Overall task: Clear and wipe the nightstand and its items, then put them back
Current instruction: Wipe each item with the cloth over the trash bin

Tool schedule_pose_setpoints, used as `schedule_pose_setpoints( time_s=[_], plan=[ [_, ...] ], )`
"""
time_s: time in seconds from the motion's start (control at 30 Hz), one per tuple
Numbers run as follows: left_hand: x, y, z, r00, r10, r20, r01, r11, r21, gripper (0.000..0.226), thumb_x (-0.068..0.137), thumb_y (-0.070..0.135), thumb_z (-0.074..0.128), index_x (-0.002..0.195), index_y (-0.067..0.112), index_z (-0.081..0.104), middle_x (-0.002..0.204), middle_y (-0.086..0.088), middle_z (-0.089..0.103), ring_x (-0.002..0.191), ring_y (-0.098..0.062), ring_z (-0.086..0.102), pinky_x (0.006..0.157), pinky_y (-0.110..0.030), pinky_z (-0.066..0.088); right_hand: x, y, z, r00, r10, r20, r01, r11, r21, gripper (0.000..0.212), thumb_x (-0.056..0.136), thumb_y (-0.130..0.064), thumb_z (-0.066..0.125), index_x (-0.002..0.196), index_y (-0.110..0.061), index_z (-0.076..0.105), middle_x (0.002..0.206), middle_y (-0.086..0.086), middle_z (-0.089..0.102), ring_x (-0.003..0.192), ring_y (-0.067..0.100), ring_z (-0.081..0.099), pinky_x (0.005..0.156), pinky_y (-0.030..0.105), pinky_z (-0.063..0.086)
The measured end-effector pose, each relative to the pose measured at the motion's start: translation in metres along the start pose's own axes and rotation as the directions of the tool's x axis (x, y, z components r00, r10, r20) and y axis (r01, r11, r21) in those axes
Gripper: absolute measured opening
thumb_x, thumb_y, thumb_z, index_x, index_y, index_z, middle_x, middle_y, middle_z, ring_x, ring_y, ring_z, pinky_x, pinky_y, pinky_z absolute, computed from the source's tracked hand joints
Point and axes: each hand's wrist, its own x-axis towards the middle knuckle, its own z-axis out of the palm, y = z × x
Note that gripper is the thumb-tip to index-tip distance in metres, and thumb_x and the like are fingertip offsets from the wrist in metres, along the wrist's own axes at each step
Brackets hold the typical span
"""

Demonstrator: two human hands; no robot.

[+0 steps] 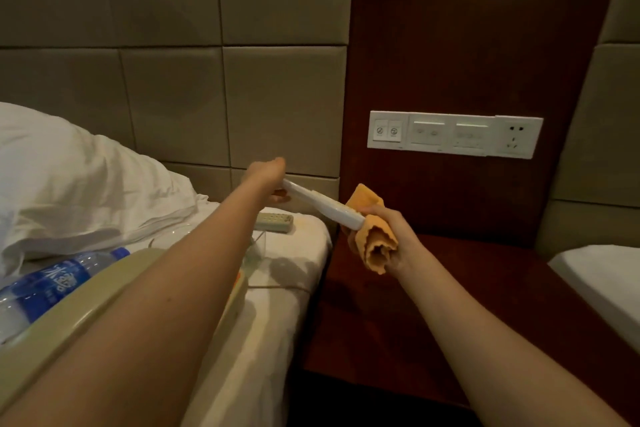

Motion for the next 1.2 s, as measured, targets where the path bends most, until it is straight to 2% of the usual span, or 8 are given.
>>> schedule_pose_setpoints(
  time_s=[0.1,0.27,0.47,0.63,0.77,0.93,1.07,1.2],
  plan=[
    [-0.026,0.001,0.018,0.996,-0.019,0.086,0.033,0.987,-0.157,0.039,0.098,0.025,0.042,0.131,0.004,0.040,0.106,-0.015,0.047,0.087,-0.024,0.055,0.063,-0.028,0.051,-0.028,-0.009,-0.018,1.000,-0.006,-0.009,0.007,0.999,0.052,0.018,0.085,-0.013,0.055,0.096,-0.003,0.046,0.089,0.018,0.052,0.071,0.023,0.055,0.044,0.024,0.050],
    [-0.082,-0.002,0.055,0.976,-0.063,0.208,0.133,0.929,-0.345,0.037,0.098,0.039,0.036,0.116,0.008,0.041,0.089,-0.009,0.049,0.071,-0.018,0.050,0.078,-0.031,0.046,-0.079,-0.008,-0.041,0.997,-0.067,-0.047,0.072,0.989,0.130,0.021,0.084,-0.012,0.056,0.101,-0.005,0.045,0.085,0.017,0.051,0.061,0.020,0.052,0.044,0.022,0.049],
    [-0.150,-0.048,0.101,0.932,-0.030,0.361,0.213,0.852,-0.478,0.077,0.095,0.060,0.012,0.133,0.000,0.044,0.105,-0.017,0.064,0.104,-0.031,0.059,0.102,-0.045,0.043,-0.137,0.010,-0.058,0.991,-0.121,-0.061,0.128,0.984,0.121,0.011,0.087,-0.010,0.052,0.097,-0.004,0.051,0.080,0.014,0.055,0.055,0.018,0.053,0.046,0.022,0.048],
    [-0.202,-0.105,0.105,0.856,-0.096,0.508,0.403,0.740,-0.538,0.066,0.097,0.054,0.021,0.144,0.009,0.029,0.130,-0.020,0.053,0.119,-0.036,0.053,0.094,-0.047,0.044,-0.182,0.047,-0.088,0.996,-0.075,-0.057,0.071,0.996,-0.060,0.023,0.089,-0.015,0.055,0.112,-0.012,0.058,0.096,0.012,0.064,0.073,0.018,0.061,0.060,0.026,0.052],
    [-0.251,-0.148,0.083,0.814,-0.138,0.564,0.419,0.811,-0.408,0.060,0.099,0.050,0.019,0.144,0.011,0.029,0.107,-0.016,0.058,0.100,-0.034,0.059,0.086,-0.046,0.043,-0.206,0.090,-0.138,0.990,-0.035,-0.135,0.005,0.976,-0.216,0.038,0.089,-0.027,0.059,0.124,-0.017,0.047,0.106,0.013,0.061,0.081,0.023,0.061,0.069,0.032,0.050],
    [-0.292,-0.198,0.072,0.741,-0.224,0.633,0.464,0.852,-0.242,0.062,0.099,0.050,0.017,0.144,0.010,0.030,0.098,-0.013,0.059,0.084,-0.028,0.059,0.081,-0.046,0.046,-0.233,0.120,-0.165,0.969,-0.121,-0.213,0.053,0.953,-0.299,0.015,0.092,-0.032,0.055,0.103,-0.025,0.049,0.098,0.009,0.057,0.075,0.020,0.059,0.068,0.032,0.049],
    [-0.315,-0.216,0.073,0.701,-0.259,0.665,0.491,0.851,-0.186,0.060,0.099,0.050,0.017,0.142,0.012,0.034,0.096,-0.013,0.060,0.080,-0.028,0.060,0.070,-0.041,0.049,-0.246,0.136,-0.166,0.924,-0.312,-0.223,0.157,0.838,-0.522,0.010,0.092,-0.033,0.054,0.094,-0.024,0.052,0.096,0.005,0.058,0.076,0.019,0.059,0.067,0.029,0.048],
    [-0.329,-0.235,0.077,0.703,-0.333,0.629,0.516,0.847,-0.128,0.052,0.100,0.048,0.021,0.127,0.012,0.047,0.091,-0.011,0.062,0.073,-0.026,0.061,0.061,-0.037,0.050,-0.249,0.147,-0.163,0.841,-0.535,-0.082,0.324,0.619,-0.716,0.013,0.092,-0.031,0.055,0.101,-0.022,0.051,0.092,-0.006,0.055,0.075,0.004,0.054,0.061,0.013,0.044]
  ],
)
